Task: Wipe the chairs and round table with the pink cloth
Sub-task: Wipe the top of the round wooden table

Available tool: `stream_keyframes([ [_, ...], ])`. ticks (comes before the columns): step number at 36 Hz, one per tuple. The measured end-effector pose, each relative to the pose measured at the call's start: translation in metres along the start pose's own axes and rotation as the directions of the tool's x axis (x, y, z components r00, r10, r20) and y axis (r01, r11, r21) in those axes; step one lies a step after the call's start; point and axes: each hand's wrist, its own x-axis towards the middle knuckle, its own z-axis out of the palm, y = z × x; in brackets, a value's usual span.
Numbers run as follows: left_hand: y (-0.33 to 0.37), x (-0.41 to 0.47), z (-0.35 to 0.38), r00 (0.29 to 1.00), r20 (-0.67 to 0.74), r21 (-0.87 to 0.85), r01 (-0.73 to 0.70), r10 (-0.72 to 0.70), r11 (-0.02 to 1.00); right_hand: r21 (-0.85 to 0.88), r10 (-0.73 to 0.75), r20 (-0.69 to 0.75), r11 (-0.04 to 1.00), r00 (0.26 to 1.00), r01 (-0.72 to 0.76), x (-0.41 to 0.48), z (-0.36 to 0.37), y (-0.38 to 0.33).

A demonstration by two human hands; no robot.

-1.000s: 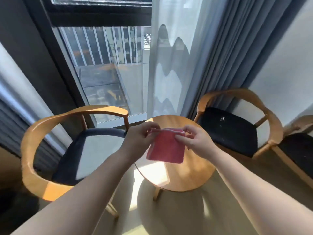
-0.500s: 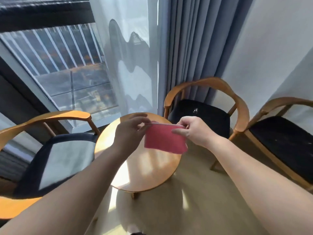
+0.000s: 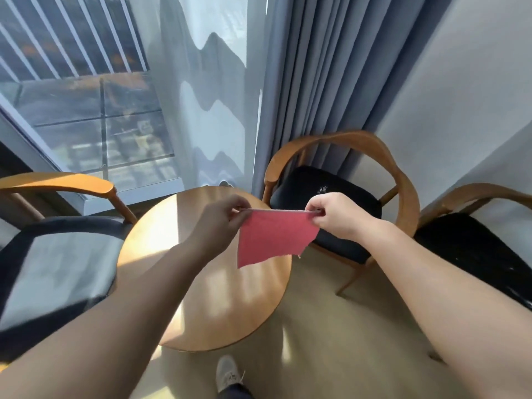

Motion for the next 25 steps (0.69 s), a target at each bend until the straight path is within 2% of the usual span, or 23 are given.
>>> stream_keyframes([
  [5, -0.01, 0.008, 0.018, 0.994, 0.005, -0.002, 0.112, -0.112, 0.994, 0.033, -0.012, -0.006, 0.999, 1.0, 0.013, 0.026, 0.006, 0.022],
  [12, -0.025, -0.002, 0.058, 0.965, -0.097, 0.105, 0.255, -0.245, 0.961, 0.052, -0.098, 0.131, 0.994, 0.986, 0.092, 0.057, 0.026, 0.061],
  [20, -0.029, -0.036, 0.12, 0.868, -0.233, 0.081, 0.468, -0.44, 0.88, 0.031, -0.191, 0.358, 0.981, 0.914, 0.193, 0.067, 0.042, 0.097],
  [25, -0.041, -0.04, 0.137, 0.811, -0.265, 0.046, 0.55, -0.521, 0.834, -0.003, -0.246, 0.419, 0.962, 0.874, 0.272, 0.091, 0.055, 0.107],
])
